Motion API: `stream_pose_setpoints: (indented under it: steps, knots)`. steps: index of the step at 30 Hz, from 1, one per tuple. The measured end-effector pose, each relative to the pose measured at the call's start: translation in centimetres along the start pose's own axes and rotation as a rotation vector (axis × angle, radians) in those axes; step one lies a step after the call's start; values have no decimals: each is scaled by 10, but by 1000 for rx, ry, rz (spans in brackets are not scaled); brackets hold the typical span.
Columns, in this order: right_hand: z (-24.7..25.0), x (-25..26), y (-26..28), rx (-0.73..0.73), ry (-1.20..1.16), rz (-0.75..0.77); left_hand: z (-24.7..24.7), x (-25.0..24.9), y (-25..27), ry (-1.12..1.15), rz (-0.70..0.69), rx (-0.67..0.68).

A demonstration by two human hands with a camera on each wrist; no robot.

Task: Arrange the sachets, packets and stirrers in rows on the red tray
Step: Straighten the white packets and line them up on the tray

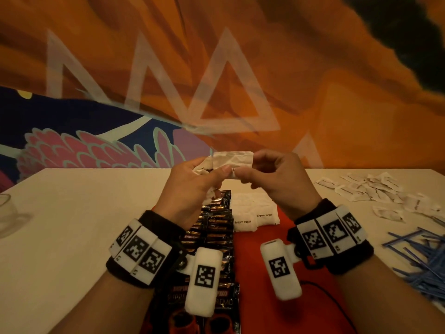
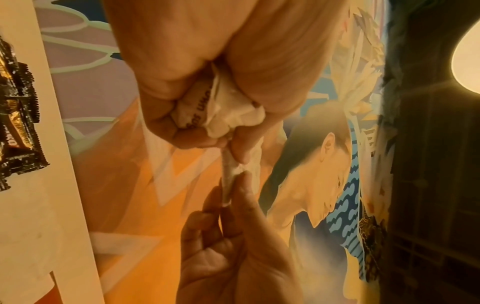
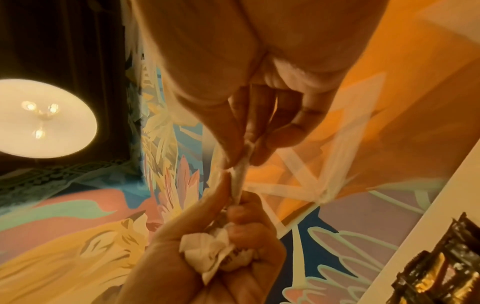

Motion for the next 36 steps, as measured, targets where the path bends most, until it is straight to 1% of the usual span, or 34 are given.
stream_pose_setpoints:
  steps: [5, 8, 10, 13, 16, 18, 21, 23, 27, 29, 33, 36]
  knots:
    - [3, -2, -1, -25, 49, 17, 2, 3, -2, 43, 73, -33]
    - [1, -1, -1, 4, 72, 27, 4, 4, -2, 43, 87, -81]
    - [4, -3, -2, 49, 86, 14, 6, 4, -4, 54, 84, -118]
    - [15, -18, 0, 136, 116, -76, 14, 2, -6, 81, 72, -166]
    - [26, -49, 9, 229, 162, -278, 19, -2, -7, 109, 63, -171]
    - [35, -73, 15, 307, 282, -394, 18, -3, -6, 115, 60, -151]
    - [51, -94, 20, 412, 520, -493, 15, -4, -5, 101, 57, -125]
    - [57, -101, 23, 437, 553, -549, 15, -6, -4, 93, 47, -114]
    - [55, -107, 27, 515, 605, -608, 15, -7, -4, 88, 38, -97]
    - [54, -108, 26, 519, 653, -623, 15, -7, -4, 78, 34, -94]
    - [55, -109, 24, 557, 861, -612, 15, -8, -4, 65, 27, -90]
    - [53, -110, 25, 590, 928, -622, 14, -8, -4, 61, 29, -90]
Point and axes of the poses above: each hand's wrist, its own y-axis away from the middle knuckle, its own z-axis out of the back of the hand, x = y × z, the point moved 6 cm from there along -y, towards the middle knuckle, and after that the axes turned 15 degrees about z, right-handed, at the moved point
